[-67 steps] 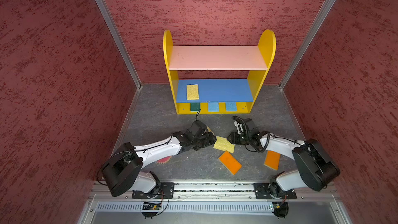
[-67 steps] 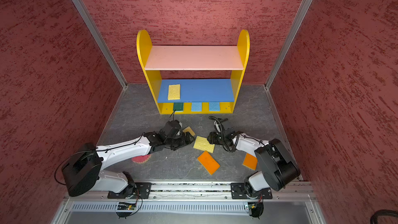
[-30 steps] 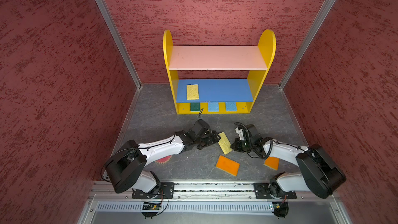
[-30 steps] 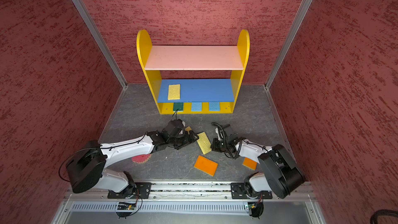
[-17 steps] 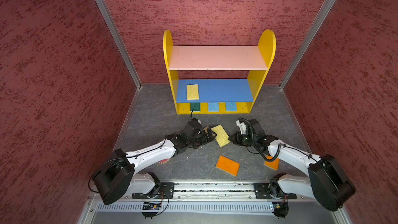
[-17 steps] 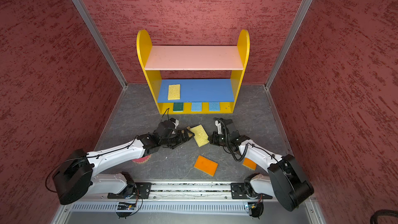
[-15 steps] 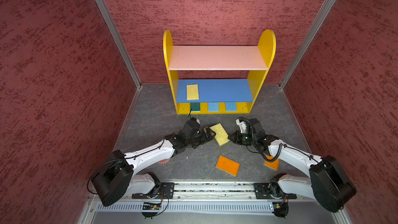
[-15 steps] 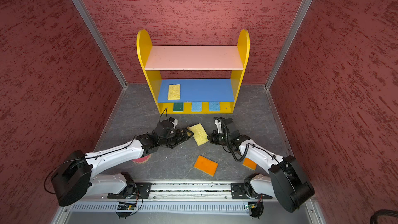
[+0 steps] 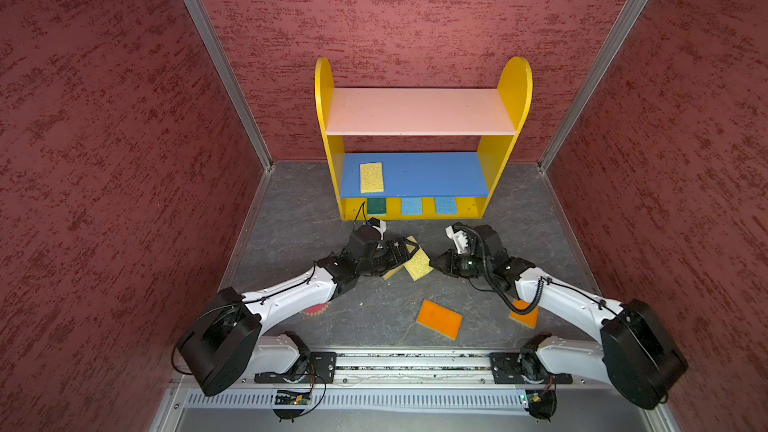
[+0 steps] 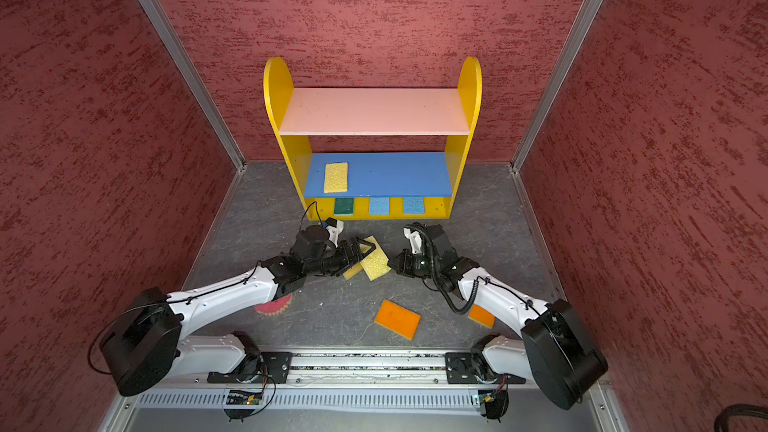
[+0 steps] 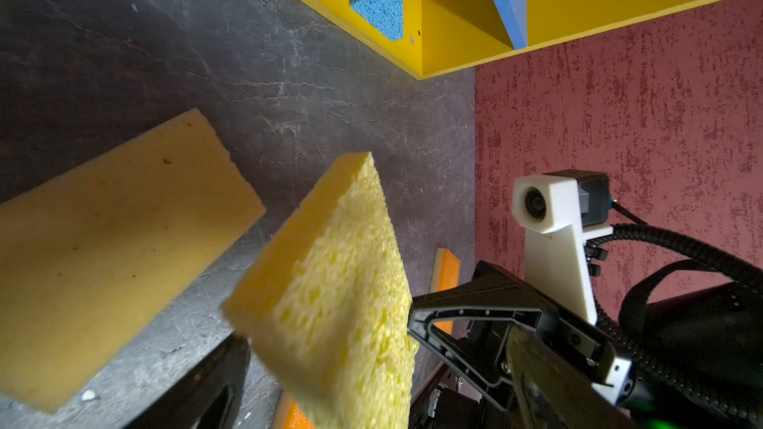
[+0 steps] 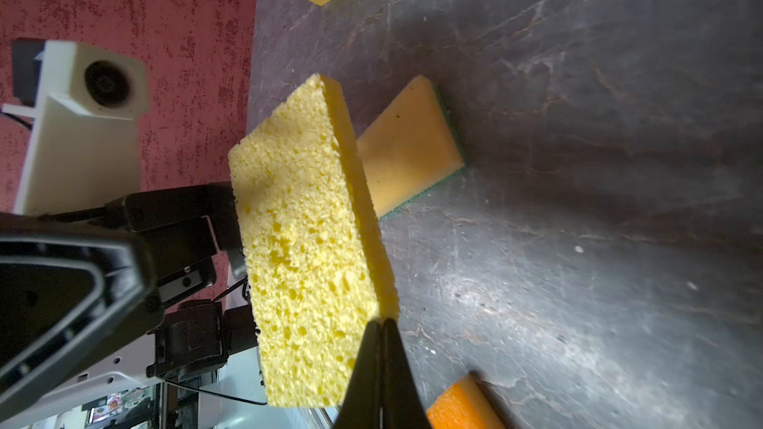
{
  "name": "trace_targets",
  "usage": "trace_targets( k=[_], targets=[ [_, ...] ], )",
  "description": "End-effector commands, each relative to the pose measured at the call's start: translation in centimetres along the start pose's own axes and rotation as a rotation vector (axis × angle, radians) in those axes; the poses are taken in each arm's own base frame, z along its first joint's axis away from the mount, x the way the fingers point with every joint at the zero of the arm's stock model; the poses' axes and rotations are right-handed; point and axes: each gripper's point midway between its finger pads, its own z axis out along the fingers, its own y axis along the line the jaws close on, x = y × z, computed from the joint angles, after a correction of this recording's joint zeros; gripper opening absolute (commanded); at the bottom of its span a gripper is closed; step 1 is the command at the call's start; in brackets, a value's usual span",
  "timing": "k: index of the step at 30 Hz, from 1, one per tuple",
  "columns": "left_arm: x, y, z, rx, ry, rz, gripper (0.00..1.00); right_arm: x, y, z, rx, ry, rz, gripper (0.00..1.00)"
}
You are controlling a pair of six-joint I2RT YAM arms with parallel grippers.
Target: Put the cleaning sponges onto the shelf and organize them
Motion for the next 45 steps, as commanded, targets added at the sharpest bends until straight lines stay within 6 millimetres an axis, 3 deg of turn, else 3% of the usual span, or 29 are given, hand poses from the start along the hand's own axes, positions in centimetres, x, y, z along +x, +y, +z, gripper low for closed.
trace_targets(
  k=[1,6,11,13,16,18,20,23,29,36,45],
  targets=[
    [-0.6,-2.8,0.4,0.094,0.008,0.023,0.87,-0.7,2.1,0.3,-0.065,-0.017,-0.005,0.0],
    [-0.6,-2.7,0.7,0.096,0.013,0.018,0.62,-0.8,3.2,0.7,-0.125,-0.011,0.007,0.0],
    [-0.7,-2.6,0.5,0.087,0.005,0.016,0.3,-0.8,3.7,0.8,-0.138,-0.006,0.0,0.0],
    [-0.8,-2.5,0.4,0.08,0.003,0.016,0.25,-0.9,3.9,0.8,-0.146,-0.011,0.0,0.0],
    [-1.0,-2.4,0.1,0.078,-0.004,0.011,0.22,-1.0,3.7,0.7,-0.122,-0.016,-0.005,0.0],
    [-1.0,-2.4,-0.1,0.078,-0.007,0.01,0.19,-1.3,3.2,0.7,-0.086,-0.021,-0.013,0.15],
    [-1.1,-2.4,-0.4,0.078,-0.011,0.011,0.15,-1.4,3.3,0.6,-0.077,-0.019,-0.026,0.37],
    [-1.2,-2.4,-0.9,0.083,-0.017,0.015,0.1,-1.6,3.6,0.5,-0.078,-0.019,-0.051,0.51],
    [-1.5,-2.9,-2.2,0.129,-0.037,0.021,0.07,-2.3,5.9,-0.5,-0.145,-0.032,-0.132,0.57],
    [-1.8,-3.6,-3.4,0.165,-0.062,0.046,0.07,-2.0,9.4,-1.0,-0.369,-0.013,-0.106,0.6],
    [-2.1,-4.2,-4.0,0.182,-0.082,0.05,0.07,-1.4,9.5,-0.3,-0.419,0.032,-0.077,0.52]
  ],
)
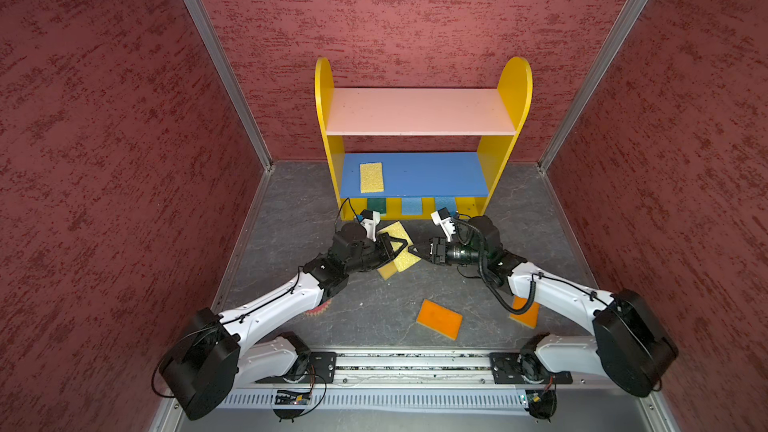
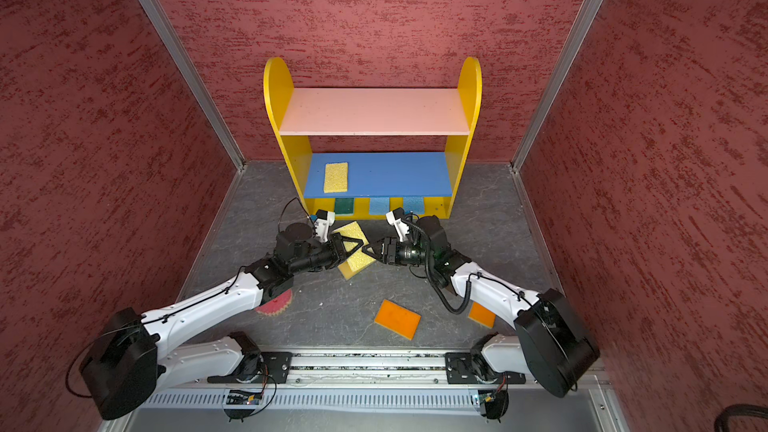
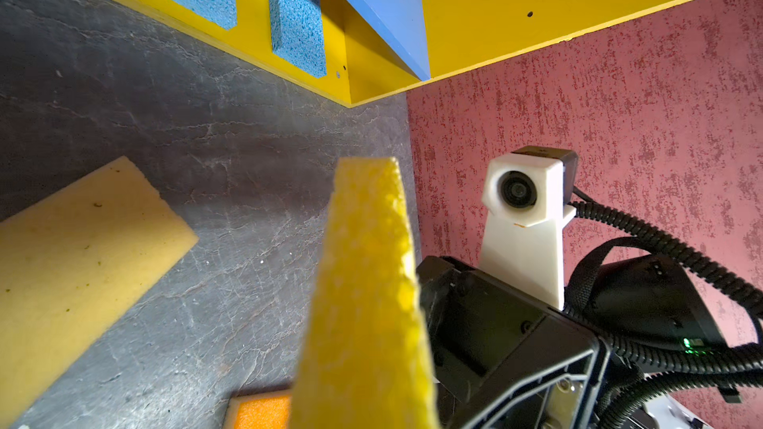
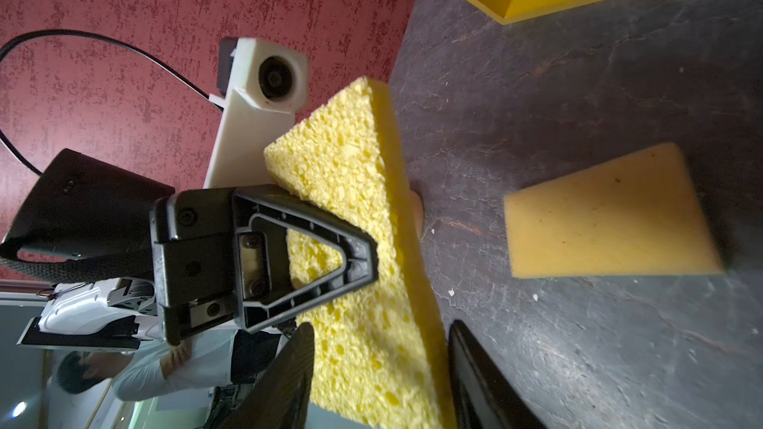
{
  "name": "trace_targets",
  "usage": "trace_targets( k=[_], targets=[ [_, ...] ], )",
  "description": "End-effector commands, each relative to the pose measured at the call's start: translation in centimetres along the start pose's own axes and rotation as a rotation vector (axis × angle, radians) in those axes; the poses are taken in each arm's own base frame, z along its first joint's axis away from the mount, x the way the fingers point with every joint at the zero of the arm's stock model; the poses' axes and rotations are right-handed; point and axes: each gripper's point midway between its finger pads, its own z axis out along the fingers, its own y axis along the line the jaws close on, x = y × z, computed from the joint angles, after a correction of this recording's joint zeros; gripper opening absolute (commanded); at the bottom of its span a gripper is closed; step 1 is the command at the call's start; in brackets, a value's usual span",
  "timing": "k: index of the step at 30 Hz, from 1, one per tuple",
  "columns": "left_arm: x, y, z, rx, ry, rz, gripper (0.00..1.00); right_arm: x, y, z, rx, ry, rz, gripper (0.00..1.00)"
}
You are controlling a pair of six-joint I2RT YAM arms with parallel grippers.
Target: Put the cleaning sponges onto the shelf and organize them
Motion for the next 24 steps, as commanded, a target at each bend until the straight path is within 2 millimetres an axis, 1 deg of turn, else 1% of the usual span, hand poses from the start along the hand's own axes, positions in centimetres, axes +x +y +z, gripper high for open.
trace_targets(
  k=[1,6,9,12,17,20,22,24],
  targets=[
    [-0.3,-0.5,-0.2,0.025,-0.012,0.026,0.07,0.4,1.1,0.1,-0.066,0.024,-0.005,0.52],
    [-0.3,-0.8,-0.2,0.045,-0.014,0.024,0.07,0.9,0.4,0.1,-0.059,0.032,0.011,0.52],
    [-0.3,-1.0,-0.1,0.056,-0.013,0.021,0.07,1.0,-0.3,0.3,-0.048,0.031,0.023,0.56],
    [-0.3,-1.2,0.0,0.062,-0.008,0.018,0.07,1.1,-0.5,0.4,-0.053,0.028,0.035,0.59],
    [-0.3,-1.5,-0.1,0.079,-0.006,0.017,0.06,1.1,-0.9,0.7,-0.054,0.032,0.048,0.58],
    [-0.2,-1.5,0.0,0.082,-0.002,0.017,0.07,1.1,-0.6,0.7,-0.078,0.03,0.056,0.53],
    [-0.2,-1.5,0.0,0.082,-0.002,0.017,0.07,0.9,-0.1,0.7,-0.107,0.028,0.058,0.45],
    [-0.1,-1.2,0.1,0.076,0.0,0.015,0.07,0.9,0.5,0.7,-0.139,0.025,0.064,0.35]
  ],
)
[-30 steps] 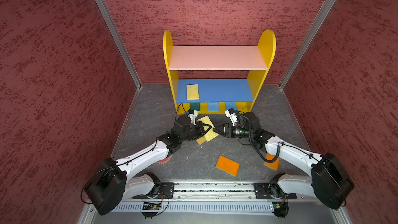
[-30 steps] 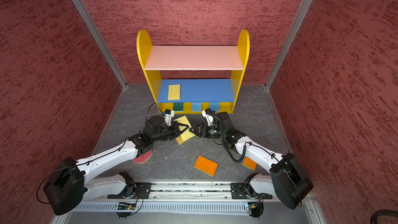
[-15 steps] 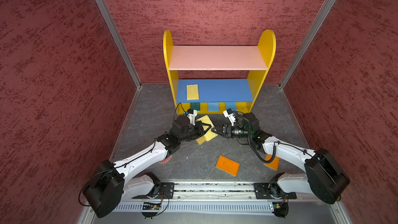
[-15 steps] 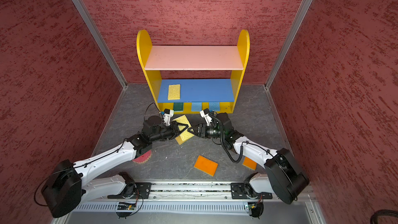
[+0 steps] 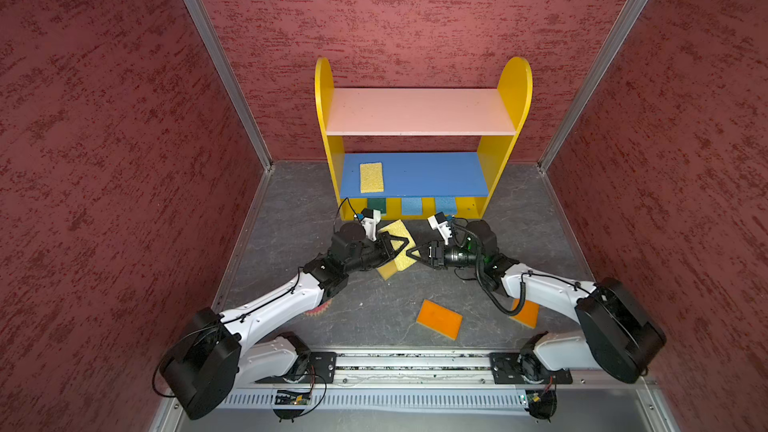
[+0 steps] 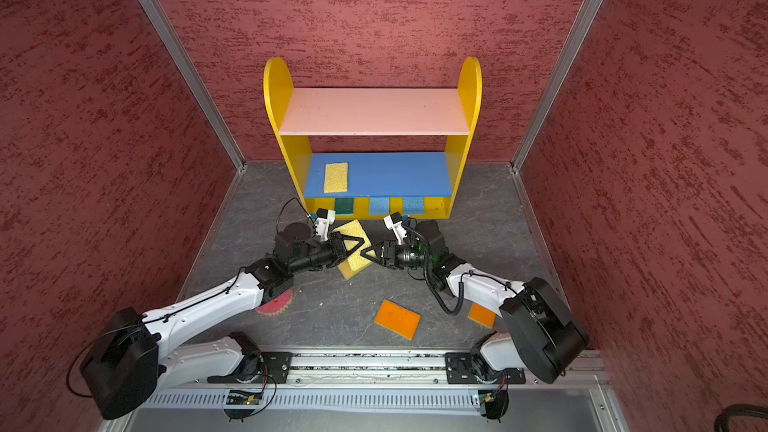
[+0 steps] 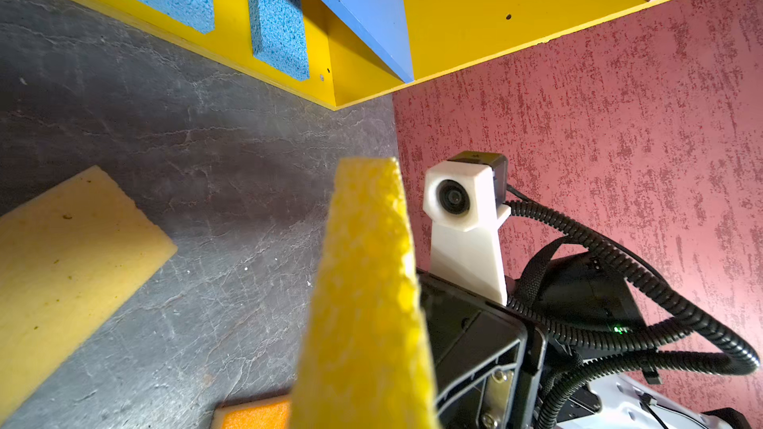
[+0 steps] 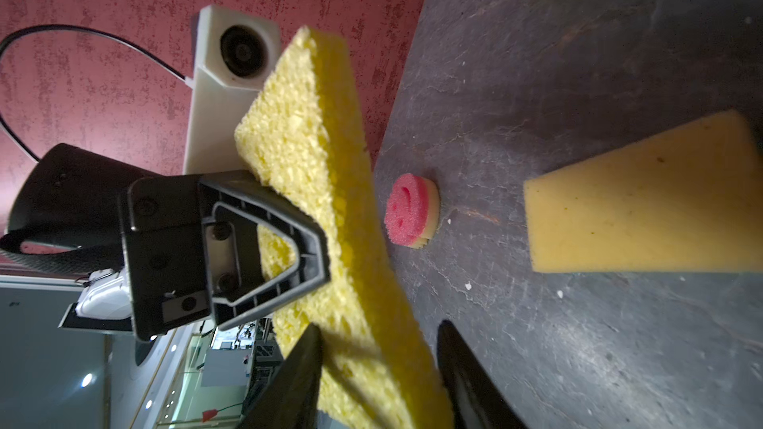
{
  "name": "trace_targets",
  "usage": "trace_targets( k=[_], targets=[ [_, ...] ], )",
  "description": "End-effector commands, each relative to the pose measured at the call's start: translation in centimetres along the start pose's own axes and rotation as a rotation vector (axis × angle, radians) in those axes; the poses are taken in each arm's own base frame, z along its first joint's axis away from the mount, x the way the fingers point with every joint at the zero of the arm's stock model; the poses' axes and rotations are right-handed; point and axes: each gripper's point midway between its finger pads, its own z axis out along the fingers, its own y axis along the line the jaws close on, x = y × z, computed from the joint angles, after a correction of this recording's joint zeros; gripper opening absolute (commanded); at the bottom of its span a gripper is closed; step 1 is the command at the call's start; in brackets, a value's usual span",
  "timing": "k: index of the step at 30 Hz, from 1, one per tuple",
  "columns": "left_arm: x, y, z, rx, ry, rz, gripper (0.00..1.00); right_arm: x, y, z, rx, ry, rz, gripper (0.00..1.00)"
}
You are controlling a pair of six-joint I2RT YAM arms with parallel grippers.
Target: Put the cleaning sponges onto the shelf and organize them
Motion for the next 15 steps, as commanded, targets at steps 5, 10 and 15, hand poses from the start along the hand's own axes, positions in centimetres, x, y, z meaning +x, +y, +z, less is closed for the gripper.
trace_targets(
  k=[5,10,15],
  targets=[
    [-0.1,0.4,0.0,0.014,0.001,0.002,0.09,0.0,1.4,0.0,-0.088,0.0,0.025,0.13],
    [-0.5,1.1,-0.4,0.004,-0.013,-0.016,0.47,-0.1,1.3,0.0,-0.08,-0.009,0.027,0.0],
    [-1.0,1.4,-1.4,-0.012,-0.031,-0.013,0.77,-0.4,1.2,0.0,-0.063,-0.021,0.018,0.0]
  ],
)
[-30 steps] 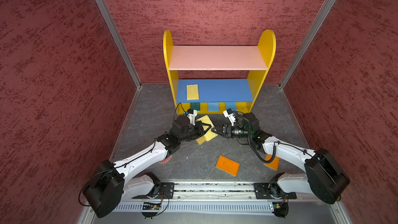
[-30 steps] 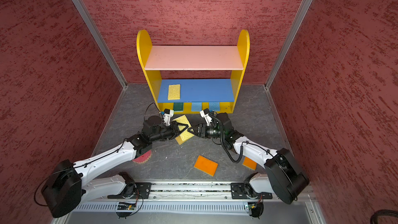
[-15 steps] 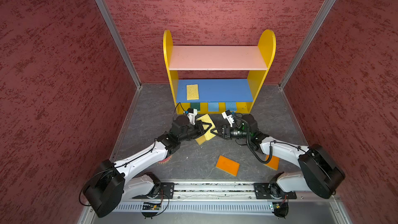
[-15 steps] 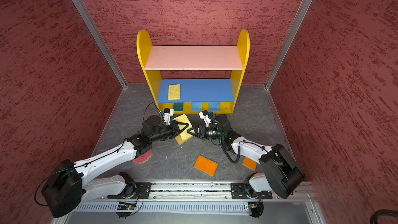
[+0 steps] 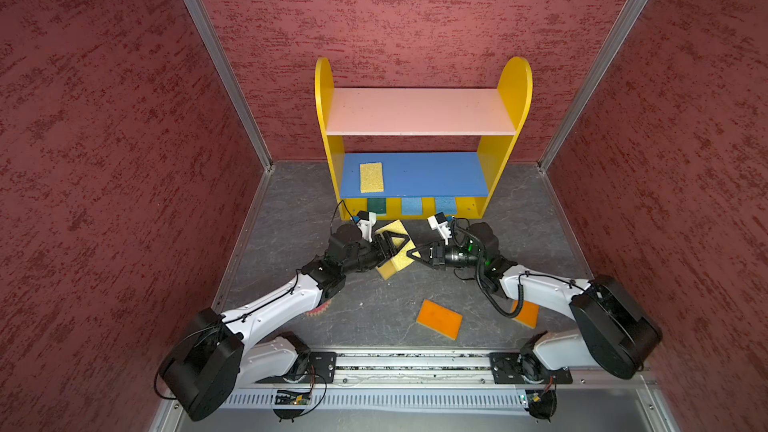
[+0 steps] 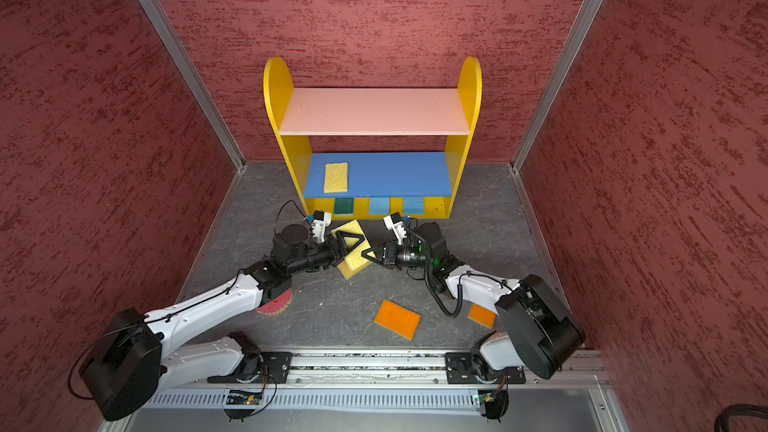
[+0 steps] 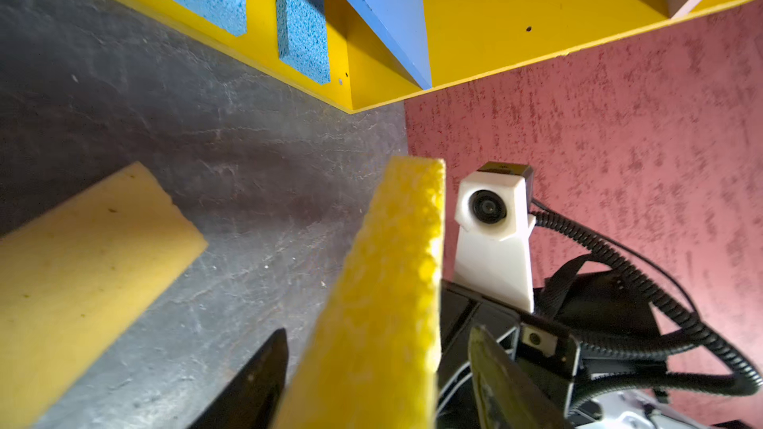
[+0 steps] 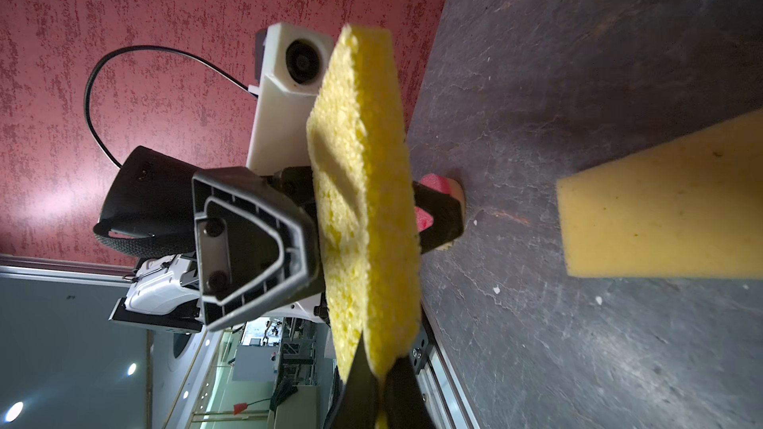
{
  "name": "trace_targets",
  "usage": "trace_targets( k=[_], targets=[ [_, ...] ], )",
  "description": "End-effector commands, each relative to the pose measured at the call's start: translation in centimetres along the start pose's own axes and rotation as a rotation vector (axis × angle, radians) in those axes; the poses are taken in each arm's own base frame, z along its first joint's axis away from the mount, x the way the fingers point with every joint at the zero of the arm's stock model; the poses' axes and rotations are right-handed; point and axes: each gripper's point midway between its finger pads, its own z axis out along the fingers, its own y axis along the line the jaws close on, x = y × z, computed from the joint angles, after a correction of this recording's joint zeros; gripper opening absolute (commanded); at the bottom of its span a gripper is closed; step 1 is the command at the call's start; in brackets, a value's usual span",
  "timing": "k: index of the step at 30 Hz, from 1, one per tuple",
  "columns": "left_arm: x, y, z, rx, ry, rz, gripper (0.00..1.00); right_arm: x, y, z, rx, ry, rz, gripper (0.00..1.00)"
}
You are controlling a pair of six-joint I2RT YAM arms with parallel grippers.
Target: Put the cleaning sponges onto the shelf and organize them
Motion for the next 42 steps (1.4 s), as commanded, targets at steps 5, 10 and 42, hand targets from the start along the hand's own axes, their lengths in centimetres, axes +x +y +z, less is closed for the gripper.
trace_targets(
  k=[5,10,42],
  targets=[
    [-1.9,-0.3,-3.3,-0.031,-0.075,0.039,0.84,-1.0,0.5,0.0,0.024,-0.039,-0.039,0.0],
    [-3.0,1.2,-6.9,-0.134,-0.158,0.048,0.87,-2.7,0.4,0.1,0.085,-0.093,-0.083,0.0],
    [-4.2,5.6,-14.0,-0.266,-0.292,-0.033,0.9,-19.6,-5.0,-0.1,0.435,-0.487,-0.06,0.0]
  ],
)
